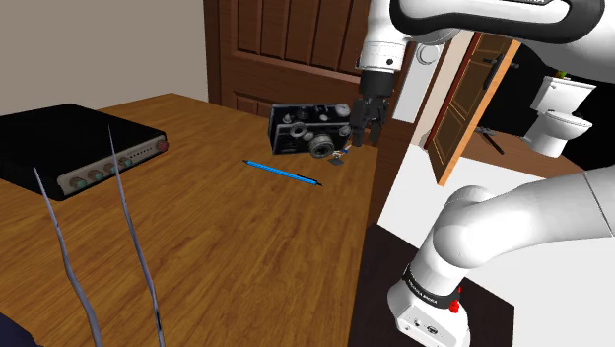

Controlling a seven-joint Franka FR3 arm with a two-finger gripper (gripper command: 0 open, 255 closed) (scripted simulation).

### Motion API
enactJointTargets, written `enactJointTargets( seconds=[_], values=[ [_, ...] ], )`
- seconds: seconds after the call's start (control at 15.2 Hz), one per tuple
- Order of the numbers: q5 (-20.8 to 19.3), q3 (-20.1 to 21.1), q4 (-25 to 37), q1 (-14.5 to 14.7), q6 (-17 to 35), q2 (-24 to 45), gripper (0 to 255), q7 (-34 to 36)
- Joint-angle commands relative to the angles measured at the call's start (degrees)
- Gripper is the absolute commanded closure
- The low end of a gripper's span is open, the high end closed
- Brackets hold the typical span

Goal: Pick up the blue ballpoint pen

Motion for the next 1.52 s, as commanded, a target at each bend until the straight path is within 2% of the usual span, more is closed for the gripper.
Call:
enactJointTargets(
  seconds=[0.0,0.66,1.25,1.45],
  values=[
    [0.0,0.0,0.0,0.0,0.0,0.0,0,0.0],
    [4.22,7.98,5.53,5.83,13.8,11.15,0,-0.12],
    [4.01,15.33,14.12,9.63,23.81,22.3,0,0.44],
    [4.05,15.71,12.87,9.81,25.63,22.63,0,0.34]
  ],
)
